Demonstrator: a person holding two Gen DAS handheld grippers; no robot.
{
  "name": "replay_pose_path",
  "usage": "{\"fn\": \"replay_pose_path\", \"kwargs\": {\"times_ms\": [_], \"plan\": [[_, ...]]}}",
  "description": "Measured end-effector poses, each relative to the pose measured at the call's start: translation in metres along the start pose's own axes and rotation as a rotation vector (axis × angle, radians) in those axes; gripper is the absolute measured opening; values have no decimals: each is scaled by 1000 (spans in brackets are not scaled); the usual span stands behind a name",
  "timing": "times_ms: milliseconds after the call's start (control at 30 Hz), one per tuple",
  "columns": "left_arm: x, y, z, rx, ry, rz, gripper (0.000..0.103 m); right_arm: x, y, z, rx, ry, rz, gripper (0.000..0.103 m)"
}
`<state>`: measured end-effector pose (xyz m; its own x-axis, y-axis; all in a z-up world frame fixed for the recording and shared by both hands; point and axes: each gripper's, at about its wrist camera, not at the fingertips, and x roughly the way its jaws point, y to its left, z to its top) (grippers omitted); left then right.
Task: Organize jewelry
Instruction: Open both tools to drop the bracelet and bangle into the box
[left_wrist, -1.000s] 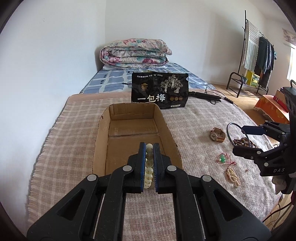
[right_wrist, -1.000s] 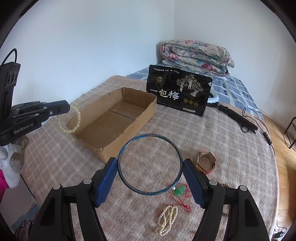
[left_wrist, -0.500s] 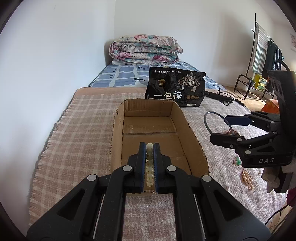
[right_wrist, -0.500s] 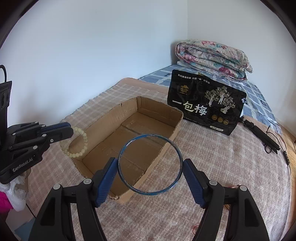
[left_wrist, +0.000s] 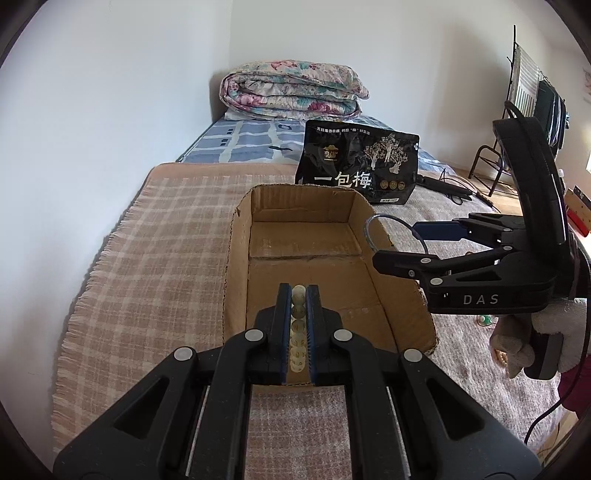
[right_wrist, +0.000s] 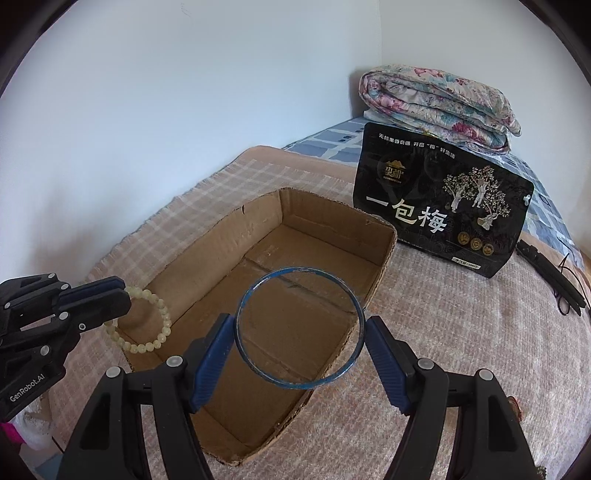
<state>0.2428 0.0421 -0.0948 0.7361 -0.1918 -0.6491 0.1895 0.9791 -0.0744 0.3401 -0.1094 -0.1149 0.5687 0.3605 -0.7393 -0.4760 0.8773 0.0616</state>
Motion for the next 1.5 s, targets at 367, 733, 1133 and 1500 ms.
{"fn": "replay_pose_path", "kwargs": {"times_ms": [367,733,1133,1500], "plan": [[5,2,0,-5,11,-8,5,10,6,6,-15,1,-21,87],[-6,-3,0,-12,-1,-1,30,-15,-8,5,26,-38,-51,91],[-34,-19,2,-19,-29,1,30,-60,-22,-12,56,-70,-102,93],[-53,-44,1,-16,-42,-49,30,-120,-53,-38,123,-128,-195,103]]}}
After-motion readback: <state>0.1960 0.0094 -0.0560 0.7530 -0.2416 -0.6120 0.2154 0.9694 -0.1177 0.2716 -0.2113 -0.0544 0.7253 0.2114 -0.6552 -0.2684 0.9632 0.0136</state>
